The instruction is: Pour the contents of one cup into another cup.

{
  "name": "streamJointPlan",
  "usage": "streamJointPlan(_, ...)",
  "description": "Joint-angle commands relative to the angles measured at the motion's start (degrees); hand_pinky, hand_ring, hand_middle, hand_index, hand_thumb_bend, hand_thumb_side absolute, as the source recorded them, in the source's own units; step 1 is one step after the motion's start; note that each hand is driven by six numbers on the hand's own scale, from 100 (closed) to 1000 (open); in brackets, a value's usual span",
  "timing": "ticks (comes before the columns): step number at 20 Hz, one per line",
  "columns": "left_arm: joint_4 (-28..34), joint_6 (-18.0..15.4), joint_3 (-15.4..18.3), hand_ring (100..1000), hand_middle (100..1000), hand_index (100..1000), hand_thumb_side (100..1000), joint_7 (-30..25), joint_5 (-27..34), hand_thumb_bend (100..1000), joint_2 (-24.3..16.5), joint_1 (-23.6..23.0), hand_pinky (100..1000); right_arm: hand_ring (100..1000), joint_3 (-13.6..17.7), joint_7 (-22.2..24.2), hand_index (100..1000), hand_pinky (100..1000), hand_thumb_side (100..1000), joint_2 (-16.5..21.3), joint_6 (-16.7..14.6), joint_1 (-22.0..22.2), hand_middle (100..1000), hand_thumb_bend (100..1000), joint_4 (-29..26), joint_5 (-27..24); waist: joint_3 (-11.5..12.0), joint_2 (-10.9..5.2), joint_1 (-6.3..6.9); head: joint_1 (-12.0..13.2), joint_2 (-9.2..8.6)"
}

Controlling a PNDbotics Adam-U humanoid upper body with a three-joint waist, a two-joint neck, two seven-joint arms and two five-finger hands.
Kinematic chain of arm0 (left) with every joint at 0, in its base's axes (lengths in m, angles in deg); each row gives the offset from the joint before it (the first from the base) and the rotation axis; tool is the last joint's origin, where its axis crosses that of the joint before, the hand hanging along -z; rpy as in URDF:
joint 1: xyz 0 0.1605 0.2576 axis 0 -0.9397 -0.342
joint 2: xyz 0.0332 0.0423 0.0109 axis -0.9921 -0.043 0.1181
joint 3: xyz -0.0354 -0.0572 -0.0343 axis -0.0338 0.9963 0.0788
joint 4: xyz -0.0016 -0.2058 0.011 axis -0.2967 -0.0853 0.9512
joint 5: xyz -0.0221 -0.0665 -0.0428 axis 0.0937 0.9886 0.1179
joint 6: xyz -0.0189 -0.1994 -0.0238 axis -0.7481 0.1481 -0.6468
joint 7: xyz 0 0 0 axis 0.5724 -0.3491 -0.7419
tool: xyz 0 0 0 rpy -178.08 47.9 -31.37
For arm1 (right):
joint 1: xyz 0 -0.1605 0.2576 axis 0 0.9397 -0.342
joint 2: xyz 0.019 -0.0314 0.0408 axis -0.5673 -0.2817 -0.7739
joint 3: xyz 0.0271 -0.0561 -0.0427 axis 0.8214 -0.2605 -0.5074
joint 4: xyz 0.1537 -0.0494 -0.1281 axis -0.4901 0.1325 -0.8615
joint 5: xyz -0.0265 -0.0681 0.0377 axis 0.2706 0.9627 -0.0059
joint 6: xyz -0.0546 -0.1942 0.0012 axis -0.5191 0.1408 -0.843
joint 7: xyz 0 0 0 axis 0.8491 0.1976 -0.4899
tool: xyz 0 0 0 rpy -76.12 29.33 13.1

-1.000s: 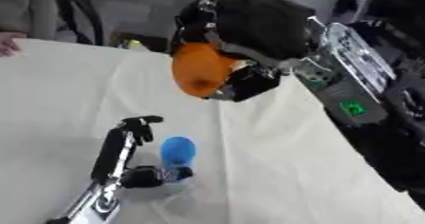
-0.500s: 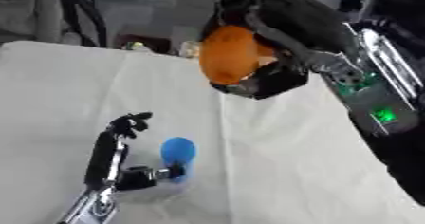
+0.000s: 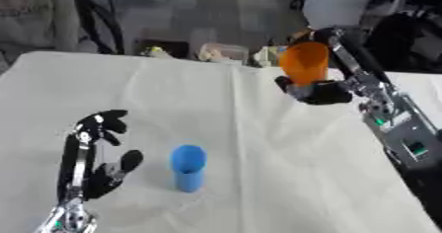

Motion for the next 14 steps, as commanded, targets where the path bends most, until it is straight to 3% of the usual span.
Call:
streamJointPlan(1, 3.00, 2.81, 2.27, 574, 524, 718, 958, -1.98, 7.00, 1000, -1.39, 1.16, 421, 214, 0.46, -2.43, 440, 100, 122, -1.47, 0.37, 0.11, 190, 100, 2.83, -3.22, -0.07, -0.79, 0.27, -0.28, -0.63)
streamJointPlan(4, 2.73, 4.29, 3.39, 575, 532, 717, 963, -0.84, 13.34, 1000, -0.80, 1.57, 418, 227, -0.25, -3.42, 448, 100, 194, -3.60, 0.06, 1.91, 202, 100, 3.25, -4.41, -0.35, -0.77, 0.44, -0.50, -0.64)
streamJointPlan(7, 2.31, 4.69, 4.10, 574, 529, 714, 967, 0.61, 15.88, 1000, -0.30, 1.74, 418, 266, -1.48, -3.47, 468, 132, 278, -5.33, -0.30, 4.15, 233, 136, 2.33, -5.05, -0.55, -0.78, 0.42, -0.65, -0.54)
streamJointPlan(8, 2.18, 4.74, 4.22, 572, 528, 714, 967, 0.85, 16.11, 1000, -0.17, 1.74, 418, 326, -2.15, -2.92, 490, 190, 280, -5.62, -0.60, 4.84, 260, 306, 1.81, -4.83, -0.57, -0.78, 0.43, -0.67, -0.51)
streamJointPlan(9, 2.06, 4.79, 4.30, 572, 527, 714, 967, 1.02, 16.15, 1000, -0.09, 1.74, 418, 326, -2.66, -2.26, 490, 190, 332, -5.82, -0.90, 5.44, 262, 196, 1.28, -4.37, -0.60, -0.79, 0.43, -0.67, -0.47)
streamJointPlan(10, 1.96, 4.82, 4.34, 572, 526, 714, 968, 1.11, 16.14, 1000, 0.00, 1.67, 418, 391, -3.16, -1.52, 508, 245, 381, -5.98, -1.21, 6.07, 298, 240, 0.78, -3.95, -0.63, -0.83, 0.43, -0.72, -0.41)
streamJointPlan(11, 1.85, 4.83, 4.38, 572, 526, 714, 968, 1.16, 16.11, 1000, 0.07, 1.58, 418, 398, -3.63, -0.71, 511, 250, 387, -6.05, -1.55, 6.65, 303, 246, 0.26, -3.53, -0.66, -0.87, 0.42, -0.79, -0.36)
streamJointPlan(14, 1.39, 4.87, 4.47, 572, 525, 713, 969, 1.35, 16.09, 1000, 0.31, 1.42, 418, 523, -5.20, 2.47, 597, 397, 497, -5.64, -3.21, 8.19, 458, 352, -1.53, -1.23, -0.70, -0.96, 0.35, -1.01, -0.35)
